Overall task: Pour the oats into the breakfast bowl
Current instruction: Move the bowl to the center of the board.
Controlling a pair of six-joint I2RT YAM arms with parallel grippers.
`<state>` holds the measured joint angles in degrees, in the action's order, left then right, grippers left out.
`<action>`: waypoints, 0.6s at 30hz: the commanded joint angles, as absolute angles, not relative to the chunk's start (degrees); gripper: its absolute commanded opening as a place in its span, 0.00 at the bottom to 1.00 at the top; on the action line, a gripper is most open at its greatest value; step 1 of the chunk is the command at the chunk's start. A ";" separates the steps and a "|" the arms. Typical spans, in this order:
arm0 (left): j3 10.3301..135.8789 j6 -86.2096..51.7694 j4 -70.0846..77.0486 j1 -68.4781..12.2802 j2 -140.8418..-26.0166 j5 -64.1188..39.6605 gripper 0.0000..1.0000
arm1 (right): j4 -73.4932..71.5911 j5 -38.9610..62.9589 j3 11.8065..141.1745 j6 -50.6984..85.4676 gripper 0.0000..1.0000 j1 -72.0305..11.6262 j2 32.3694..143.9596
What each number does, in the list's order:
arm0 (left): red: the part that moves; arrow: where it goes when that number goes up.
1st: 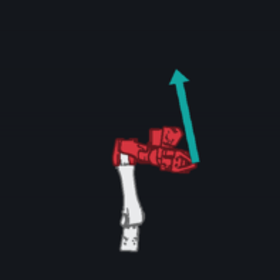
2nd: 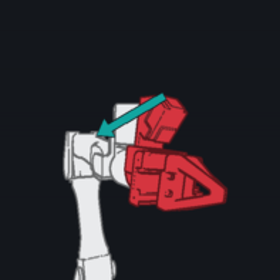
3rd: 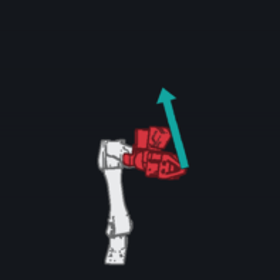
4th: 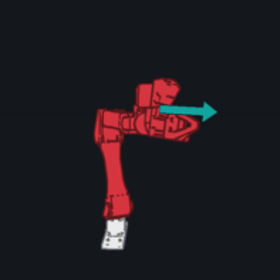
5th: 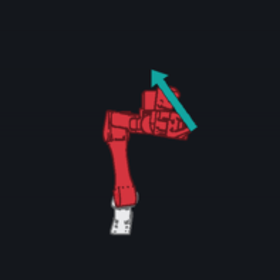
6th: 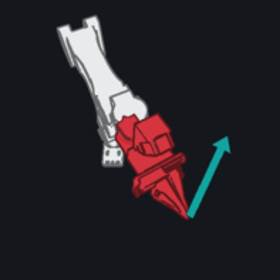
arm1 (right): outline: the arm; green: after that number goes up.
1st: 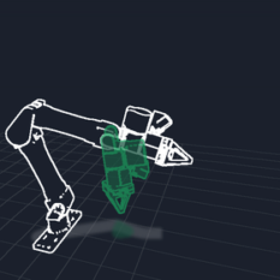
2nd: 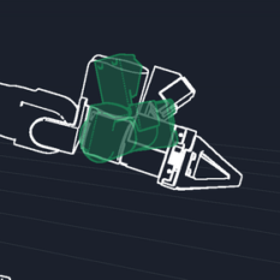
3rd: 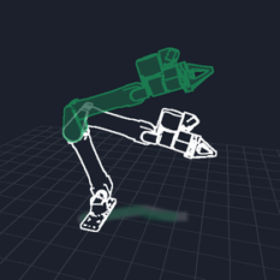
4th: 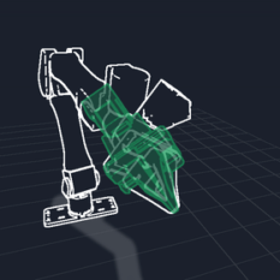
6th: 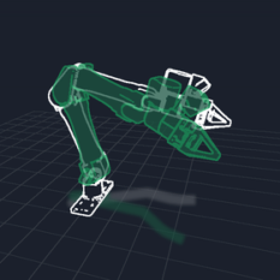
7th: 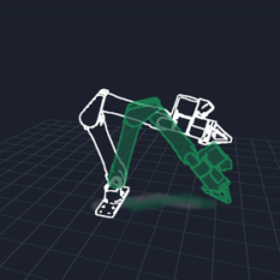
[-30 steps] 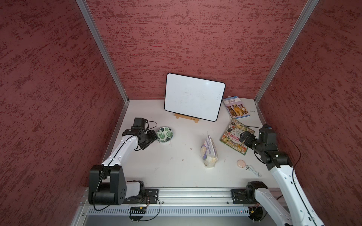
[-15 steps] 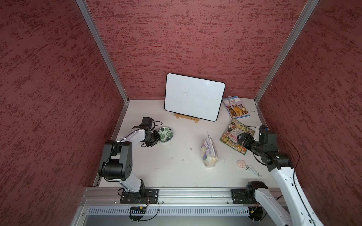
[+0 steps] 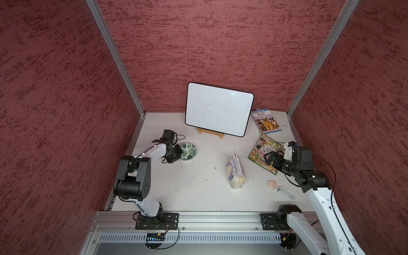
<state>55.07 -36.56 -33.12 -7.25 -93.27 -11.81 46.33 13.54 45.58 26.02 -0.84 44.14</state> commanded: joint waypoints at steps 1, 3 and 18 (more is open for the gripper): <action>54.47 -36.77 -37.91 -12.08 -87.89 -10.67 0.00 | 51.66 16.98 50.18 22.27 0.99 -0.46 44.55; 53.00 -37.18 -39.54 -15.41 -84.92 -10.32 0.00 | 53.69 18.12 51.42 21.11 0.99 -0.52 44.89; 40.37 -48.14 -40.07 -29.27 -71.81 -8.87 0.00 | 54.35 27.24 52.62 20.57 0.96 -1.10 46.41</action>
<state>40.95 -45.56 -41.45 -28.27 -72.66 -10.02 54.13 24.62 51.20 20.93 -0.86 46.22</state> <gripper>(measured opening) 0.083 0.964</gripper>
